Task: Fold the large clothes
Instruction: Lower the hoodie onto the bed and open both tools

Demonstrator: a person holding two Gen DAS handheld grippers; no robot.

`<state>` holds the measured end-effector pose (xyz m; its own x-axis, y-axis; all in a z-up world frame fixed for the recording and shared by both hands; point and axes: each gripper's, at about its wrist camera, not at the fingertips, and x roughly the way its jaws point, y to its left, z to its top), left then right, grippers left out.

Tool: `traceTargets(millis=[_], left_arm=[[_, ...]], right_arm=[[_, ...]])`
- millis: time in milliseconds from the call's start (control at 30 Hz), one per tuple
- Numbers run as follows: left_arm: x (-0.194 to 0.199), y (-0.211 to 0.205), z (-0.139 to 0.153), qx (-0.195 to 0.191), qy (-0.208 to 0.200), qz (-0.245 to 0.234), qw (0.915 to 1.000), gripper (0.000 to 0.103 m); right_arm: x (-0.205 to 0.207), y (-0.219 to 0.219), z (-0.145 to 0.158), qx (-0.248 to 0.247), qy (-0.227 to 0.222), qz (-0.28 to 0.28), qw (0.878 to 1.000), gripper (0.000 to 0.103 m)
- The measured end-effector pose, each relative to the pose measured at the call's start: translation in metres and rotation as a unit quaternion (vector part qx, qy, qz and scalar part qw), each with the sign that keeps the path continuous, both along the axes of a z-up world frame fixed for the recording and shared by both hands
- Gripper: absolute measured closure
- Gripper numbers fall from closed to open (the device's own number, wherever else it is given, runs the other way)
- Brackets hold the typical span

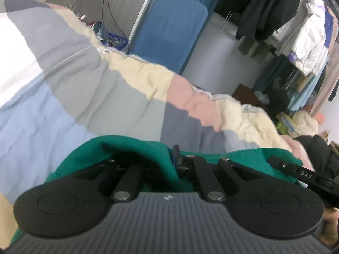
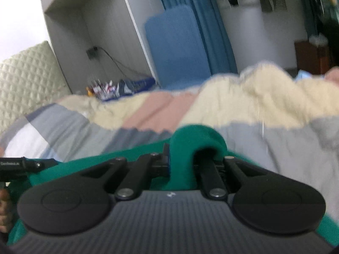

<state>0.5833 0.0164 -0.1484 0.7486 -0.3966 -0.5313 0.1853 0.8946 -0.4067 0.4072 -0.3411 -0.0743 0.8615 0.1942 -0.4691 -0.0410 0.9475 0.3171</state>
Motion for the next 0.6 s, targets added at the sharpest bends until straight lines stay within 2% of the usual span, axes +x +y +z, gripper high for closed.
traceTargets(millis=[33, 67, 133, 167, 200, 233, 267, 333, 400, 600], left_arm=[[0.002, 0.000, -0.004, 0.000, 0.005, 0.000, 1.0000, 0.094], [-0.014, 0.001, 0.009, 0.003, 0.005, -0.001, 1.0000, 0.092], [-0.028, -0.001, 0.024, 0.023, 0.002, -0.004, 0.9997, 0.079], [-0.038, 0.000, 0.034, 0.030, 0.002, -0.003, 0.9995, 0.062], [-0.046, 0.001, 0.044, 0.031, 0.001, 0.000, 0.9995, 0.055], [-0.057, 0.003, 0.054, 0.027, -0.001, 0.002, 0.9996, 0.055], [-0.069, 0.005, 0.066, 0.024, 0.000, 0.000, 0.9997, 0.055], [-0.086, 0.008, 0.078, 0.027, 0.006, 0.002, 0.9996, 0.055], [-0.106, 0.010, 0.089, 0.037, -0.003, 0.006, 0.9993, 0.055], [-0.192, 0.022, 0.124, 0.037, -0.014, 0.023, 0.9990, 0.055]], right_arm=[[0.000, 0.001, -0.003, -0.002, 0.005, -0.002, 1.000, 0.092], [-0.002, 0.004, -0.002, -0.003, 0.007, -0.002, 1.000, 0.092], [-0.006, 0.006, 0.003, 0.000, 0.009, -0.002, 1.000, 0.090], [-0.008, 0.006, 0.007, 0.003, 0.011, -0.004, 1.000, 0.089], [-0.012, 0.006, 0.013, 0.007, 0.013, -0.006, 1.000, 0.081], [-0.018, 0.005, 0.019, 0.014, 0.012, -0.005, 1.000, 0.072], [-0.024, 0.004, 0.024, 0.020, 0.009, -0.002, 1.000, 0.070], [-0.040, 0.004, 0.034, 0.030, 0.006, 0.012, 0.999, 0.070], [-0.062, 0.002, 0.045, 0.031, 0.008, 0.003, 0.999, 0.069], [-0.138, 0.002, 0.078, 0.044, 0.007, 0.007, 0.999, 0.067]])
